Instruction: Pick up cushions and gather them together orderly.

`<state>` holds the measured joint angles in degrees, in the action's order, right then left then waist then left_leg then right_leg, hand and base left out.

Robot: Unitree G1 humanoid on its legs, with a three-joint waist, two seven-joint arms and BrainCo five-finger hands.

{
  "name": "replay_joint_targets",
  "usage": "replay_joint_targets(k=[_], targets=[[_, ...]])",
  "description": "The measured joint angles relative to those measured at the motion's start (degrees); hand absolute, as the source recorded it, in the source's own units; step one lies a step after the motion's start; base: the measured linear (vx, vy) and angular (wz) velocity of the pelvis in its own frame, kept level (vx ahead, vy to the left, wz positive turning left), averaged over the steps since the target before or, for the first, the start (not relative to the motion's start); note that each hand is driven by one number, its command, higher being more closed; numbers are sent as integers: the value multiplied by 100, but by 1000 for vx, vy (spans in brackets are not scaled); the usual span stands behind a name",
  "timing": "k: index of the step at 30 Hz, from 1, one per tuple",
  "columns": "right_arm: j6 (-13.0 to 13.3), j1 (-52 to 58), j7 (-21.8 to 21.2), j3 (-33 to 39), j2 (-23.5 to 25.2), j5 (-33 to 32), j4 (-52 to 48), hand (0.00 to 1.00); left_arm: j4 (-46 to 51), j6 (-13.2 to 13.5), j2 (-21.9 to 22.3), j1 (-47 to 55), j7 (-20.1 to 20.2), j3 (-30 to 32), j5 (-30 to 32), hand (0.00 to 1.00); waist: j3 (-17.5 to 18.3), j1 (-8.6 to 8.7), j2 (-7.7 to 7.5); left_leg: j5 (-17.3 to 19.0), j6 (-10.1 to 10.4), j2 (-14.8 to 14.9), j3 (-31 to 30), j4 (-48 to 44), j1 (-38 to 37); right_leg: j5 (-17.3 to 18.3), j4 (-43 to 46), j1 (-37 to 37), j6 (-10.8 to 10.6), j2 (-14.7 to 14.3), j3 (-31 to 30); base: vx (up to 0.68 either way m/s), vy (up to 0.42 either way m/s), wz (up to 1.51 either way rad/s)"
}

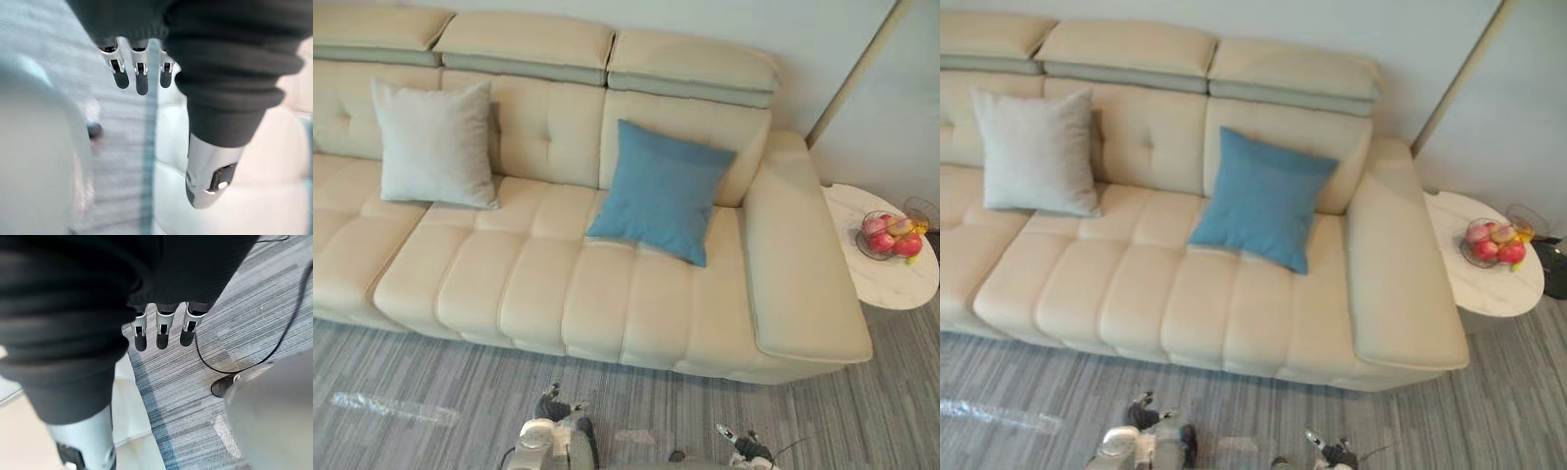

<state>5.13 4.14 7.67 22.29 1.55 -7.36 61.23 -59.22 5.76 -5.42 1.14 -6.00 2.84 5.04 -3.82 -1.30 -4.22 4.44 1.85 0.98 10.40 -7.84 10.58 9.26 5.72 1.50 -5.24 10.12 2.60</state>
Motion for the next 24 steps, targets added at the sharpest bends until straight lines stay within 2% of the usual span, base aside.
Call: replay_joint_targets(k=[3,8,11,16,21,22,24], targets=[[-21,-79,-21,14,40,6,101,0,-104,2,-67,11,-9,0,177,0,20,23,18,-315,16,-116,0,624,-323,-180,-191,-108,-48,37,4,40,14,-3],[-44,-85,-34,14,-5,-2,110,0,-285,1,-21,27,-4,-8,287,0,46,92,87,-656,-15,-143,-1,1246,-707,-208,-218,-185,-41,-38,0,94,-33,-4],[-44,-86,-32,12,-78,-2,136,0,-342,1,-6,14,-4,-6,291,0,47,128,95,-673,-9,-135,-1,1364,-859,-219,-260,-294,-25,-62,7,112,-35,-1],[-42,-185,-30,8,-176,1,279,0,-348,3,-22,12,-4,-4,388,0,65,140,143,-673,-9,-43,-8,1363,-975,-456,-336,-448,100,-149,18,81,-22,-4],[-43,-182,-31,4,-171,16,295,0,-367,3,-24,35,-4,-6,396,0,51,148,163,-673,-9,-34,-21,1363,-1106,-541,-344,-546,111,-150,31,7,-4,1],[-60,-295,-3,-61,-360,49,340,0,-449,3,-62,-47,3,-204,394,0,-171,232,249,-777,160,76,-305,1414,-1008,-323,-310,-397,24,-278,193,-73,-6,-1],[-61,-294,-1,-59,-387,48,338,0,-452,0,-49,-49,5,-213,394,0,-186,260,273,-810,145,36,-308,1415,-947,-222,-306,-336,6,-257,203,-125,14,2]])
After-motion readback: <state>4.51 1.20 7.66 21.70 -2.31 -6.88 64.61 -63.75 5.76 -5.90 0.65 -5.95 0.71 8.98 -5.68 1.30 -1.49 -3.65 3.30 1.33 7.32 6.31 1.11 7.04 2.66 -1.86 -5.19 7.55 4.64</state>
